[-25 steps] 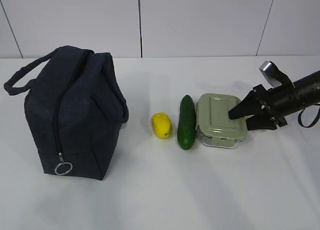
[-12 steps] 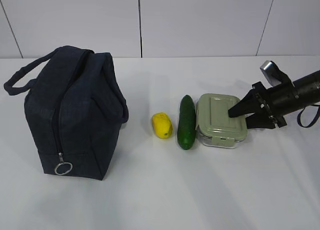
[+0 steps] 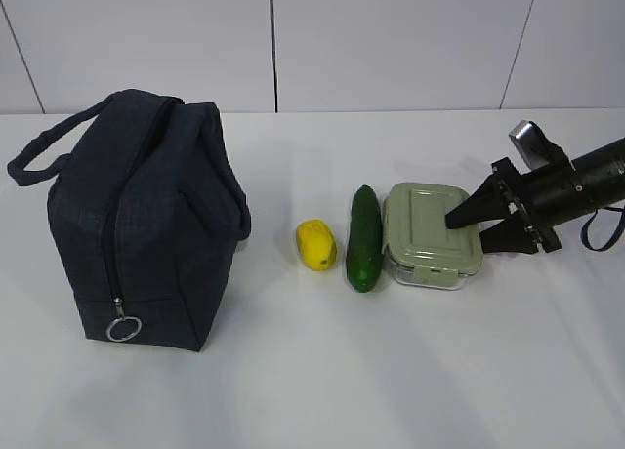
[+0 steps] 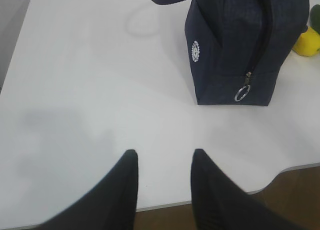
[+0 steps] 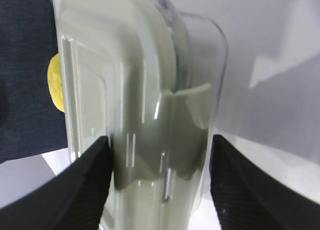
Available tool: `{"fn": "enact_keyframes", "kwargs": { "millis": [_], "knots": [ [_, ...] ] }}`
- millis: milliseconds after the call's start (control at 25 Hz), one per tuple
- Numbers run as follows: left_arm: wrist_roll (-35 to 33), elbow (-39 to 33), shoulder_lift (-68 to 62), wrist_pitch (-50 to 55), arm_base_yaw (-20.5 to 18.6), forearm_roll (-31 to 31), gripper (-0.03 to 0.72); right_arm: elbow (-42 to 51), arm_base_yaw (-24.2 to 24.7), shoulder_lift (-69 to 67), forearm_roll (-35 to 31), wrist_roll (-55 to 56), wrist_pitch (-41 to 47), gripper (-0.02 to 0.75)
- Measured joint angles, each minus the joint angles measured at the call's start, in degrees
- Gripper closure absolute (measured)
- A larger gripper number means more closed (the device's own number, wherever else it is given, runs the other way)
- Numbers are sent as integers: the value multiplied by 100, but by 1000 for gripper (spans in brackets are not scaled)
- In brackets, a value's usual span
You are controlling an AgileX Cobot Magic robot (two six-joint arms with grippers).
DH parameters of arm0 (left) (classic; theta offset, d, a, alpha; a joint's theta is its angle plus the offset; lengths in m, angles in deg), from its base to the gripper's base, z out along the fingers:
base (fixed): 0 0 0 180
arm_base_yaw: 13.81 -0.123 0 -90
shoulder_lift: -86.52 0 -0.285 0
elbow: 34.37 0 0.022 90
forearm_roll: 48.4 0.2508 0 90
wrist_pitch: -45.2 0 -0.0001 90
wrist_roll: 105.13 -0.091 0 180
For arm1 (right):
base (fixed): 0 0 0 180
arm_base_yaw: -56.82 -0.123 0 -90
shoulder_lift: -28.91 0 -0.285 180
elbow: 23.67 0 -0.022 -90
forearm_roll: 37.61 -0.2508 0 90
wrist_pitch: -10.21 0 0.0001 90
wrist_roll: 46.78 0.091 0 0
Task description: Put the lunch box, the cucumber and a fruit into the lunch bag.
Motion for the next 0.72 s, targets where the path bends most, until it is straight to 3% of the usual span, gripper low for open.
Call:
{"fn": "enact_keyframes", "kwargs": {
  "millis": [560,720],
  "knots": [
    [0,0,0,0,0,0,450,0,0,-9,0,0,0,279],
    [0,0,0,0,0,0,450,0,0,-9,-11,0,0,318]
  ]
}}
